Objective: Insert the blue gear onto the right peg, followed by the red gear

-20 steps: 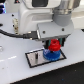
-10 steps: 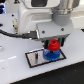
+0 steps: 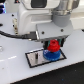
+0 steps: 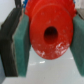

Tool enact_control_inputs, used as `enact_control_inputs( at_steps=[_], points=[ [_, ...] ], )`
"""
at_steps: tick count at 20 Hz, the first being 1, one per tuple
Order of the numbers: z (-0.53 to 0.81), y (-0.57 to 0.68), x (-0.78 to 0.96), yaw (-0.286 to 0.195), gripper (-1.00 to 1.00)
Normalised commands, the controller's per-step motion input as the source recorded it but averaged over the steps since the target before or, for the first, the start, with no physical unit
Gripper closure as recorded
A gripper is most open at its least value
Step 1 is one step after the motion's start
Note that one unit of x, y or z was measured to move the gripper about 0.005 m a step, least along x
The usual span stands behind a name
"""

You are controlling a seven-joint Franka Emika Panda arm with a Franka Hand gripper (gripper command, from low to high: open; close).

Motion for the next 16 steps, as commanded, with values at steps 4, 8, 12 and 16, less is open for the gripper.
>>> enact_control_inputs(
  at_steps=[4, 8, 12, 16],
  points=[
    [0.02, -0.09, 0.21, 0.000, 1.00],
    [0.17, -0.09, 0.23, 0.000, 1.00],
    [0.28, 0.01, 0.13, 0.000, 1.00],
    [0.17, -0.03, 0.16, 0.000, 1.00]
  ],
)
